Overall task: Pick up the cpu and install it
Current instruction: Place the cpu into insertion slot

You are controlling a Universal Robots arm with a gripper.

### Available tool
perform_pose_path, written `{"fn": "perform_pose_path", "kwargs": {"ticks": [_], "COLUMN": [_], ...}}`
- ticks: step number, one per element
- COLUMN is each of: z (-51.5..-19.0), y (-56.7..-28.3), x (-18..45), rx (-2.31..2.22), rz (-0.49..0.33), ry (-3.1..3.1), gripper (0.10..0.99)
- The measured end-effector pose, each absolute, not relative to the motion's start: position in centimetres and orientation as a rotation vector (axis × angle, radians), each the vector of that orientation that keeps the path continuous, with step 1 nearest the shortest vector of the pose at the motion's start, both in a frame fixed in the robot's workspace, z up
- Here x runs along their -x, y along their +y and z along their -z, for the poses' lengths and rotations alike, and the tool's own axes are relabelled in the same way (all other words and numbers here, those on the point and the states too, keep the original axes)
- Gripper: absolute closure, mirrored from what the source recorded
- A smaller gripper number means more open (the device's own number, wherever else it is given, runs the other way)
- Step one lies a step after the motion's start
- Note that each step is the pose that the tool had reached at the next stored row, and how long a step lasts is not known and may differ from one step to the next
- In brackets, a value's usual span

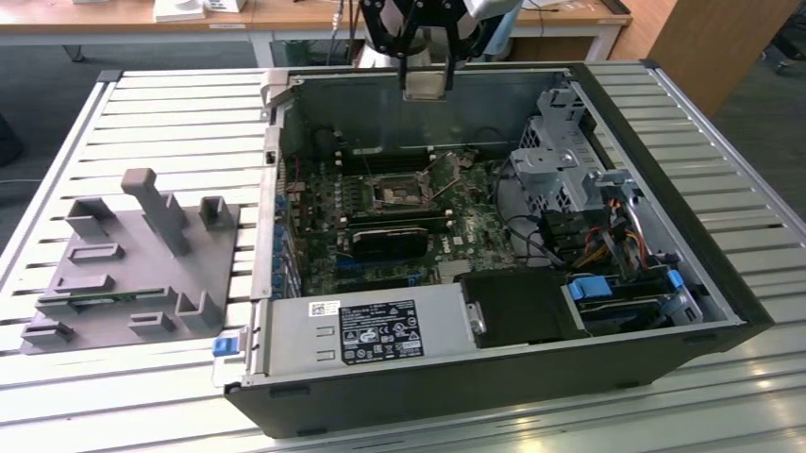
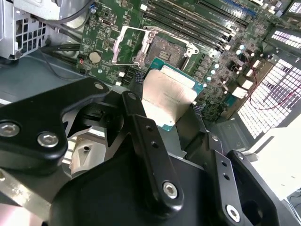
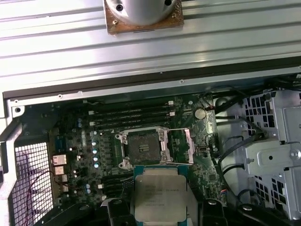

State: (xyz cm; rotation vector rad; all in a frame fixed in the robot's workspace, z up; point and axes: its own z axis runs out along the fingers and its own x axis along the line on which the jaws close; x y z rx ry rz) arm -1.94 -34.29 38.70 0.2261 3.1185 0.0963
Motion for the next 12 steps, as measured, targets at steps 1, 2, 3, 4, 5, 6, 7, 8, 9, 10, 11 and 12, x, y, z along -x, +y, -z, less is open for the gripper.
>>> {"fn": "perform_pose_path", "kwargs": {"ticks": [1, 2, 3, 4, 5, 6, 7, 8, 9, 10, 11, 12], "z": [-38.7, -38.7, -38.69, -38.69, -38.69, -38.69, -38.69, -38.69, -38.69, -38.68, -38.68, -38.68], "y": [-34.29, -34.29, -34.29, -34.29, -34.29, -34.29, -34.29, -34.29, -34.29, -34.29, -34.29, -34.29], "x": [1.95, 1.96, 1.98, 1.99, 2.0, 2.0, 2.01, 2.01, 2.02, 2.02, 2.02, 2.02], "rx": [-0.23, -0.233, -0.236, -0.238, -0.24, -0.243, -0.245, -0.247, -0.25, -0.253, -0.255, -0.258], "rz": [-0.096, -0.096, -0.096, -0.096, -0.096, -0.096, -0.096, -0.096, -0.096, -0.096, -0.096, -0.096], "ry": [3.118, 3.118, 3.118, 3.117, 3.117, 3.117, 3.117, 3.116, 3.116, 3.116, 3.116, 3.115], "gripper": [0.553, 0.553, 0.553, 0.553, 0.553, 0.553, 0.553, 0.553, 0.553, 0.553, 0.553, 0.553]}}
